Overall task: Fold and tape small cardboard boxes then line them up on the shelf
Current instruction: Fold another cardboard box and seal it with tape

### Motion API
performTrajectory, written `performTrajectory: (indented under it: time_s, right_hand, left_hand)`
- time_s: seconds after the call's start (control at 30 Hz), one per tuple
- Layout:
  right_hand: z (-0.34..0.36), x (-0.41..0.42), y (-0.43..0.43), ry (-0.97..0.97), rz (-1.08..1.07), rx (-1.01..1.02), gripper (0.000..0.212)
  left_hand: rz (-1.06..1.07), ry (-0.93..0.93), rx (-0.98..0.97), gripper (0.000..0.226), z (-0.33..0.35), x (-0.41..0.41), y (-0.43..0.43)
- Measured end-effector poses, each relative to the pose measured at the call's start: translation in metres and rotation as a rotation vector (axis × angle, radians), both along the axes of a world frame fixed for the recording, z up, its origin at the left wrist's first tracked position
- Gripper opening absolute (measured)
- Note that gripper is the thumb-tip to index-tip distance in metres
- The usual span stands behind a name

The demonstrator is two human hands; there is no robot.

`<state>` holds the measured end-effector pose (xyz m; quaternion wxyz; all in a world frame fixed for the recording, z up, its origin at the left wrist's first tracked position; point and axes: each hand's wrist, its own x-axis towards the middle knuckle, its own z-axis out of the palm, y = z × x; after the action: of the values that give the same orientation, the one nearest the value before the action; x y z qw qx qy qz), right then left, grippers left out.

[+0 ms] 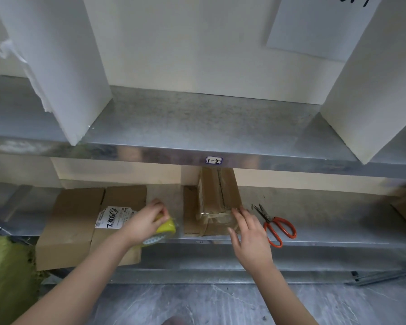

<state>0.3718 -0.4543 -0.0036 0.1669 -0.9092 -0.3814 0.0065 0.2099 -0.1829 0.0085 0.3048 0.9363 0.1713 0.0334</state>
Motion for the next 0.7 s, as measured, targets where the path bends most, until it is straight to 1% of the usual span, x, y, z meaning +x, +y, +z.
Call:
performTrajectory:
  time_s: [0.13,0.2,0.3,0.37,0.43,0.47,0.57,0.63,0.7]
  right_hand:
    - [0.019,-0.007,0.002,-0.105,0.017,0.033,0.044]
    - [0.03,-0.016,0.009,-0.157,0.052,0.092,0.041]
    - [0.047,-0.039,0.027,-0.133,0.145,0.194,0.034]
    - [0.055,-0.057,0.043,-0.05,0.203,0.21,0.039]
    - [0.057,-0.072,0.058,0.111,0.231,0.199,0.044]
    - [0.056,-0.077,0.065,0.202,0.229,0.2,0.044]
    - [0.054,-0.089,0.077,0.412,0.175,0.281,0.029]
    - [0.052,-0.094,0.081,0.474,0.144,0.35,0.015]
    - [0.05,-0.099,0.083,0.506,0.132,0.388,0.009]
  left_hand:
    - [0.037,-0.099,-0.085,0.009,0.014,-0.006,-0.008]
    - [0.059,-0.144,-0.112,0.007,0.022,-0.009,-0.011]
    - [0.068,-0.167,-0.127,0.006,0.035,-0.013,-0.017]
    - [0.056,-0.19,-0.15,0.008,0.043,-0.017,-0.022]
    - [0.037,-0.219,-0.156,0.009,0.05,-0.021,-0.028]
    - [0.028,-0.228,-0.151,0.009,0.053,-0.023,-0.03]
    - [0.018,-0.234,-0.139,0.01,0.06,-0.031,-0.034]
    - [0.023,-0.218,-0.141,0.01,0.063,-0.037,-0.036]
    - [0.032,-0.196,-0.146,0.011,0.064,-0.043,-0.037]
